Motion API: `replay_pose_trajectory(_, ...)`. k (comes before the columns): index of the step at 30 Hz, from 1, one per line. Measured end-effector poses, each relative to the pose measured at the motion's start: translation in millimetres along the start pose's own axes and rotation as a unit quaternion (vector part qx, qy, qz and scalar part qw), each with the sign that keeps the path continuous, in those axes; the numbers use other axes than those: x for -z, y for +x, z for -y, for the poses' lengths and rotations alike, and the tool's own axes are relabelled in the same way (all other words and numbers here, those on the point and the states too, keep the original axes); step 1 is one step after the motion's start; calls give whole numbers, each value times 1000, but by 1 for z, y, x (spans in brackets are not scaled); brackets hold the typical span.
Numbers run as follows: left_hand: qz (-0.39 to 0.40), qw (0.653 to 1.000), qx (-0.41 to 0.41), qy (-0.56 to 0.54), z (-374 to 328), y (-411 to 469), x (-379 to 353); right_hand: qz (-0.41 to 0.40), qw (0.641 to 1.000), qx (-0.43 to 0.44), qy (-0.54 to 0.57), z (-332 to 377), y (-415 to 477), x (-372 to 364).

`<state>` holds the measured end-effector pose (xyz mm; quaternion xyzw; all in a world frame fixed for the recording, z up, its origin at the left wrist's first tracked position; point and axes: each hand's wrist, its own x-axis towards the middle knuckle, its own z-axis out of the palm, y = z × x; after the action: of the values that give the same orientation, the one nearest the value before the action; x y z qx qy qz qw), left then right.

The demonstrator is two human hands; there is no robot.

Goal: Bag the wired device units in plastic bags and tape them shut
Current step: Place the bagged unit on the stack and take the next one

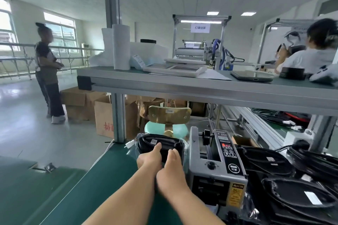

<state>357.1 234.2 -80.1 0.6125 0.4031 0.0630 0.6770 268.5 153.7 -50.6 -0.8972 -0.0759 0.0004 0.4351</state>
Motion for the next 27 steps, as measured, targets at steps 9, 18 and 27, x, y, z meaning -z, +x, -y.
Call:
replay_pose_trajectory(9,111,993,-42,25,17,17,5,4,994,-50,-93,-4,40,-13)
replay_pose_trajectory(18,74,946,-54,311,-5,16,16,75,975,-114,-178,-3,36,-10)
replay_pose_trajectory(27,116,905,-268,308,0,-72,83,73,996,18,-41,42,-60,50)
